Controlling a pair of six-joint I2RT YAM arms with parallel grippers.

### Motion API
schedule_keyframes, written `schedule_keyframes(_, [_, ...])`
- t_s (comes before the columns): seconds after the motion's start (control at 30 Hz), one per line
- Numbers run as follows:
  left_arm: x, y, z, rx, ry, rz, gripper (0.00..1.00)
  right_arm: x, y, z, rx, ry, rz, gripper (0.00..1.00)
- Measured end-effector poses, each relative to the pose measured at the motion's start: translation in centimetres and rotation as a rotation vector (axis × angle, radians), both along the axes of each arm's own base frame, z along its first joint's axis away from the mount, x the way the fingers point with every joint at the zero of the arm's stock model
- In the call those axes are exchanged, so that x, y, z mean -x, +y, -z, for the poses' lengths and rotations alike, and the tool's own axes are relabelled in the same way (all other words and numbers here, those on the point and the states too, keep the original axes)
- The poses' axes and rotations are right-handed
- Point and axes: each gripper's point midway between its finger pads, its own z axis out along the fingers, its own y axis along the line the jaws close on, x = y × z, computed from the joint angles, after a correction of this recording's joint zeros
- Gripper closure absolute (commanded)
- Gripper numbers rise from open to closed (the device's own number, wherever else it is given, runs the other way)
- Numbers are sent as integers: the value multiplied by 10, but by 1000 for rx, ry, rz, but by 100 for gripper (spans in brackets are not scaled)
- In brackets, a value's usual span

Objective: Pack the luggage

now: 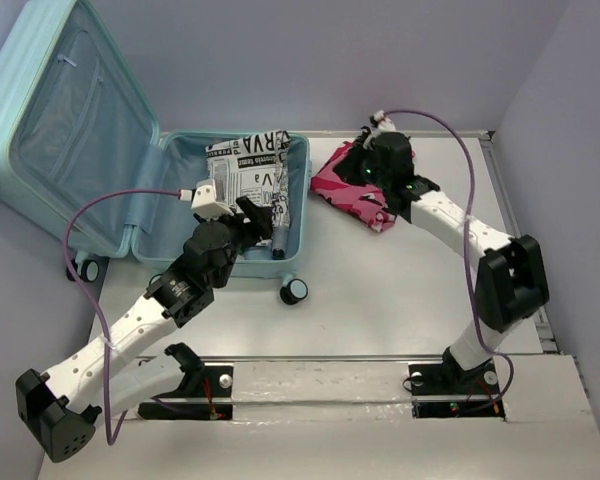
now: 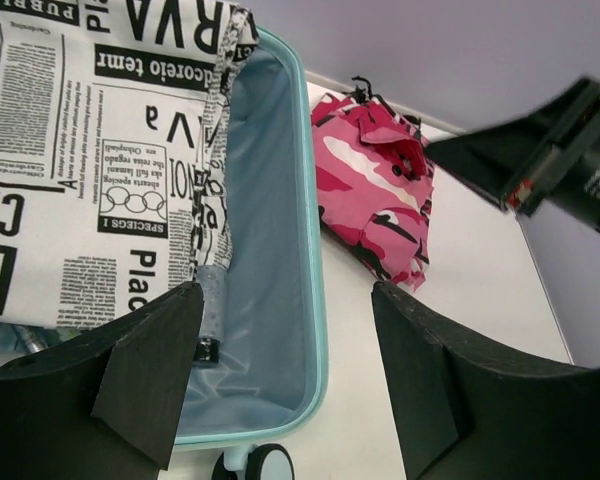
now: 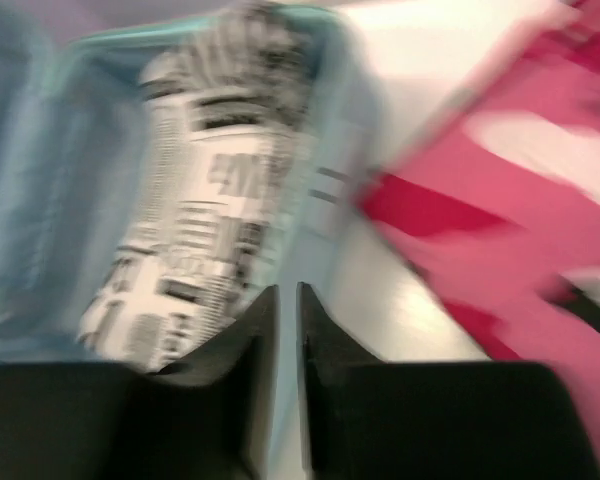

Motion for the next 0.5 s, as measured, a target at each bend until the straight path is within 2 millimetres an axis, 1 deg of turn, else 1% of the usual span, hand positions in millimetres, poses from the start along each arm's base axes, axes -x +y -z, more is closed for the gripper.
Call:
schedule_keyframes(0.03, [-1, -2, 1, -1, 3, 6, 20, 6, -29, 21, 24, 42, 64, 48])
schedule_keyframes(0.07, [-2, -5, 4, -6, 10, 16, 20, 9, -52, 35, 41, 74, 122, 30])
schedule_keyframes(0.1, [-2, -8, 7, -10, 15, 27, 20, 13, -90, 58, 73, 123, 214, 8])
schedule_keyframes(0.13, [-2, -10, 8, -14, 19, 34, 20, 14, -110, 69, 82, 146, 267, 4])
schedule_keyframes(0.2, [-1, -13, 9, -17, 21, 47, 20, 23, -164, 97, 103, 204, 400, 3])
schedule_keyframes(0.23, [-1, -14, 9, -14, 19, 51, 20, 29, -184, 110, 111, 236, 448, 3])
schedule_keyframes(0.27, [-1, -15, 9, -11, 16, 56, 20, 33, -196, 119, 113, 256, 476, 2])
schedule_keyframes(0.33, [0, -18, 9, -9, 15, 66, 20, 41, -217, 139, 122, 307, 527, 1])
schedule_keyframes(0.37, [1, -20, 9, -9, 14, 74, 20, 44, -222, 147, 127, 327, 539, 1])
schedule_keyframes(0.43, [2, -25, 10, -11, 14, 90, 20, 44, -226, 157, 132, 353, 546, 1])
schedule_keyframes(0.5, [3, -30, 13, -18, 21, 104, 20, 43, -224, 171, 138, 381, 536, 1])
